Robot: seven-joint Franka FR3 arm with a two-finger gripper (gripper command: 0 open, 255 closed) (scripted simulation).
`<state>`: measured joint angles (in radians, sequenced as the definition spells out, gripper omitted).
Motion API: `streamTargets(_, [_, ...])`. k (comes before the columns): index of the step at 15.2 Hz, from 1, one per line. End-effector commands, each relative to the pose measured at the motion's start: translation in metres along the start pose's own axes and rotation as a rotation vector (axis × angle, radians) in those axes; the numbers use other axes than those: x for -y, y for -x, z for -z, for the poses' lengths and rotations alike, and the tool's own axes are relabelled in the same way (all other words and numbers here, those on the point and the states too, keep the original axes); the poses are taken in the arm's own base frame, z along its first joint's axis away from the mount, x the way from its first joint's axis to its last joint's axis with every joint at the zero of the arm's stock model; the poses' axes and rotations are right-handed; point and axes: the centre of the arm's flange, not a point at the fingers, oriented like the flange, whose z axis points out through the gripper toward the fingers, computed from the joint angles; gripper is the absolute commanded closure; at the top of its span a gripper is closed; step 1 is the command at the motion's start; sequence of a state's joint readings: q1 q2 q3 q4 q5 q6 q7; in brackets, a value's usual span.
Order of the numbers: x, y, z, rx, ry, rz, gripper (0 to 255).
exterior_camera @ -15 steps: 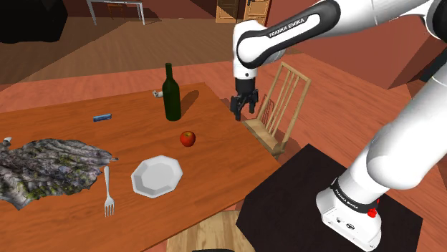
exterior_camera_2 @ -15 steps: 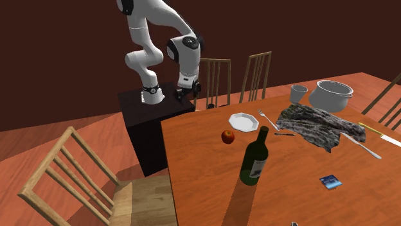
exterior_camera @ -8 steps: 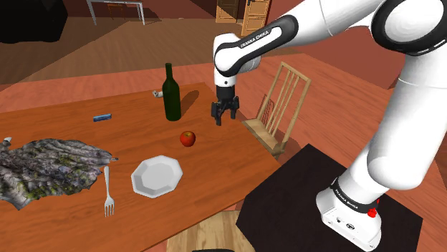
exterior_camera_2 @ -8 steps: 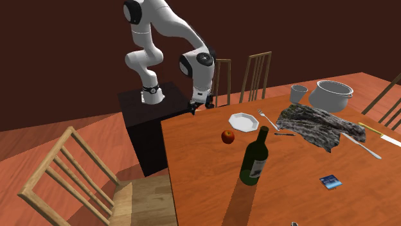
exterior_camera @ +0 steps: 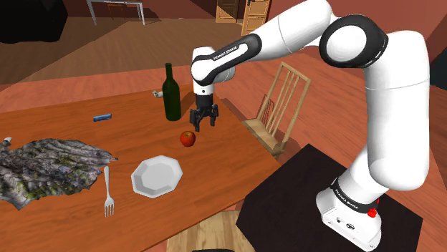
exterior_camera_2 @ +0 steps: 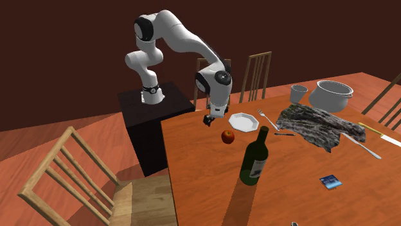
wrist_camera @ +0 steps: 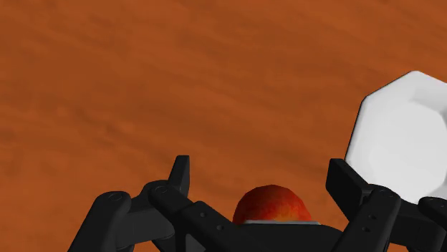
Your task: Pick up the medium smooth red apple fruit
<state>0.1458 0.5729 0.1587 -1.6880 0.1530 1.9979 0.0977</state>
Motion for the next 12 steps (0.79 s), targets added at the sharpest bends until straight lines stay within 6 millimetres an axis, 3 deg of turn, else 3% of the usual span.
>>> streamTargets(1, [0.01,-0.022,-0.011,0.002,-0.016,0.004,0])
streamTargets(5, [0.029,-0.065,-0.031,0.008,-0.046,0.011,0])
streamTargets(12, [0.023,-0.076,-0.066,0.008,-0.046,0.011,0])
